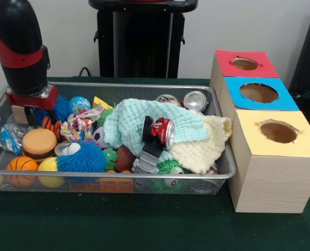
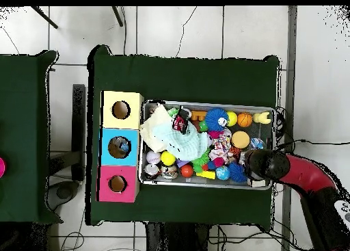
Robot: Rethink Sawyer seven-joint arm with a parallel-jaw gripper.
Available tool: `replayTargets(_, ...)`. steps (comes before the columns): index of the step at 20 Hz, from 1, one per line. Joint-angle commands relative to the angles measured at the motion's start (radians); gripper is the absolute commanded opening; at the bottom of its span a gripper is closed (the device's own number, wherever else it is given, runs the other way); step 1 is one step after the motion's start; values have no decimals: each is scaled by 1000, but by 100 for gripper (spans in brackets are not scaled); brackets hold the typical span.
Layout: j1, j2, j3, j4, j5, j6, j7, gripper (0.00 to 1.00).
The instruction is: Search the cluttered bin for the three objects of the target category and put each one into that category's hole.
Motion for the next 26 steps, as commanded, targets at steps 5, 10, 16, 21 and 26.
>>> replayTargets(5,-23,-31,68,-91,2,164,-179,100)
replayTargets(10,-25,-31,85,-111,10,196,-190,100)
replayTargets(16,-24,-25,96,-123,16,210,-181,100)
replayTargets(21,-16,-3,98,-164,26,228,-164,100)
replayTargets(26,-11,59,120,-248,35,226,-177,100)
